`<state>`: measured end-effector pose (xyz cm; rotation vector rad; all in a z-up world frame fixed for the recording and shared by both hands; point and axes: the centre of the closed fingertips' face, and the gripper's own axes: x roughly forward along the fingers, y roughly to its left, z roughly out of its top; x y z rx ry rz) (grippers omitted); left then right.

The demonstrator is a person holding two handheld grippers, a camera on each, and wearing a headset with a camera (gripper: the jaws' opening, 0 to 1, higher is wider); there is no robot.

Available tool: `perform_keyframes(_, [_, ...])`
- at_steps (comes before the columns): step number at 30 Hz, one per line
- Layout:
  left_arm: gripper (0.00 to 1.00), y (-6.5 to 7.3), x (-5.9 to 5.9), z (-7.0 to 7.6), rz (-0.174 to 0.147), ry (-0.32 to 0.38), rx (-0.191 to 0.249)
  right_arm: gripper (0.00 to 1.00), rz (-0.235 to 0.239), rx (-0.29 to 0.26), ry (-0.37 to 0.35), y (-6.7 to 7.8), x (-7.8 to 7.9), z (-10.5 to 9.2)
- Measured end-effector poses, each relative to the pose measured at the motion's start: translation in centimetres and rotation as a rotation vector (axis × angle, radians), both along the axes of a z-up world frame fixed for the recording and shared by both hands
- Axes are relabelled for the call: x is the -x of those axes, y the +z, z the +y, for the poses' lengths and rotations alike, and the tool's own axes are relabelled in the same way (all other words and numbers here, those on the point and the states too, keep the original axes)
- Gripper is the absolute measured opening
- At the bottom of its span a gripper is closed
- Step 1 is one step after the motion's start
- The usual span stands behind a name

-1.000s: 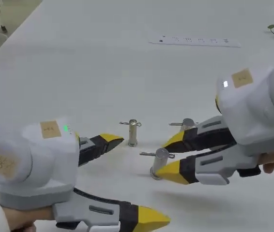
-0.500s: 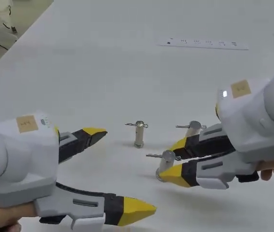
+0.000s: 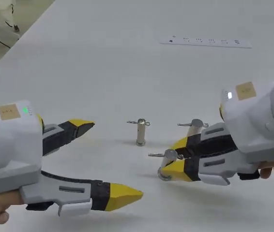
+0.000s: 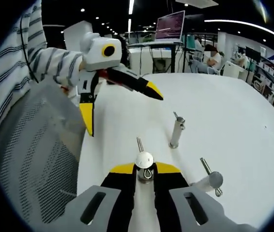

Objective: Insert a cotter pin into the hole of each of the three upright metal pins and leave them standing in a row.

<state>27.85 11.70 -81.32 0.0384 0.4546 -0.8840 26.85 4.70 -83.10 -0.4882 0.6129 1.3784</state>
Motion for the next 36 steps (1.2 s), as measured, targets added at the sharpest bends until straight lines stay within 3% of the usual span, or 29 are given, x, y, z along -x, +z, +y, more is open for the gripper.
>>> perform_keyframes(7, [0.99,0.0,0.1,-0.2,0.010,-0.002,0.000,0.13,-0.016,-0.010,-0.014,0.2,-0.2,-1.3])
perform_keyframes(9, [0.99,0.2,0.3,-0.5,-0.010,-0.021,0.000,0.13,-0.004,-0.025,-0.005,0.5,0.0,-2.0])
perform_keyframes(13, [0.99,-0.3,0.5,-0.8,0.008,-0.038,-0.010,0.13,-0.017,-0.029,0.012,1.1,-0.1,-3.6])
perform_keyframes(19, [0.99,-0.6,0.5,-1.2,0.027,-0.053,-0.006,0.13,-0.026,-0.029,-0.009,1.9,-1.7,-6.8])
perform_keyframes(24, [0.99,-0.9,0.4,-1.3,0.043,-0.052,-0.013,0.13,-0.038,-0.014,-0.070,2.0,-3.9,-9.3])
perform_keyframes(28, [0.99,-1.1,0.3,-1.5,0.057,-0.050,-0.013,0.13,-0.038,-0.031,-0.097,2.3,-5.2,-10.4])
perform_keyframes(36, [0.99,-1.9,0.4,-1.2,0.085,-0.046,-0.044,0.13,-0.037,-0.028,-0.098,1.4,-6.9,-11.3])
